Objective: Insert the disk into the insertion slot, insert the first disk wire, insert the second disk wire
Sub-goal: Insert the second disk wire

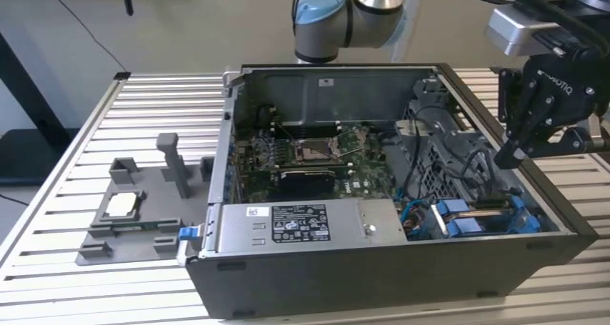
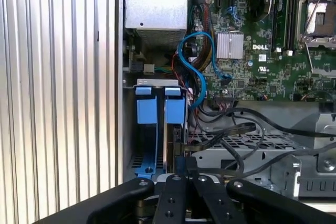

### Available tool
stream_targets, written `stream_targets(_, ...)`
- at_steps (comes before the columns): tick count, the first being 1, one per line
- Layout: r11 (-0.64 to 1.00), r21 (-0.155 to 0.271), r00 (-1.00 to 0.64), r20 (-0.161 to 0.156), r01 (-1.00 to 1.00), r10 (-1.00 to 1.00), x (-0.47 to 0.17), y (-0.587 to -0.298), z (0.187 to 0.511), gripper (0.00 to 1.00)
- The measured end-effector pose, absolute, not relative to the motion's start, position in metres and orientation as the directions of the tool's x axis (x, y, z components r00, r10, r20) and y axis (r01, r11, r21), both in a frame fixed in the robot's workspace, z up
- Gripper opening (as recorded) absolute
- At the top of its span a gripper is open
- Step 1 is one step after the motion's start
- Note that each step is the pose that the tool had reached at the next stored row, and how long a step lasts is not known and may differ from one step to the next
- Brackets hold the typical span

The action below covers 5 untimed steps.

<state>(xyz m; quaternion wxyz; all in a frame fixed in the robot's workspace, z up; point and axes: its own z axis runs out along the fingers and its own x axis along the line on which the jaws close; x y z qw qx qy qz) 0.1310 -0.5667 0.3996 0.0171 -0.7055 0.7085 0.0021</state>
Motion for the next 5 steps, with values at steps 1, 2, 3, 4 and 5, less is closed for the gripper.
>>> stream_targets(1,0.004,-0.021,-0.004,-0.027,-1.0,-1.0,0.131,-0.5667,0.3996,0.11)
stream_targets(2,0.004,-0.021,-0.004,-0.027,-1.0,-1.0,0.131,-0.5667,0.3995,0.11)
stream_targets(3,0.004,-0.021,-0.004,-0.027,-1.0,-1.0,0.131,-0.5667,0.3995,0.11)
stream_targets(4,0.004,-0.021,-0.004,-0.027,-1.0,-1.0,0.131,-0.5667,0.3995,0.11)
stream_targets(5,0.004,-0.021,-0.004,-0.027,-1.0,-1.0,0.131,-0.5668,0.3995,0.11)
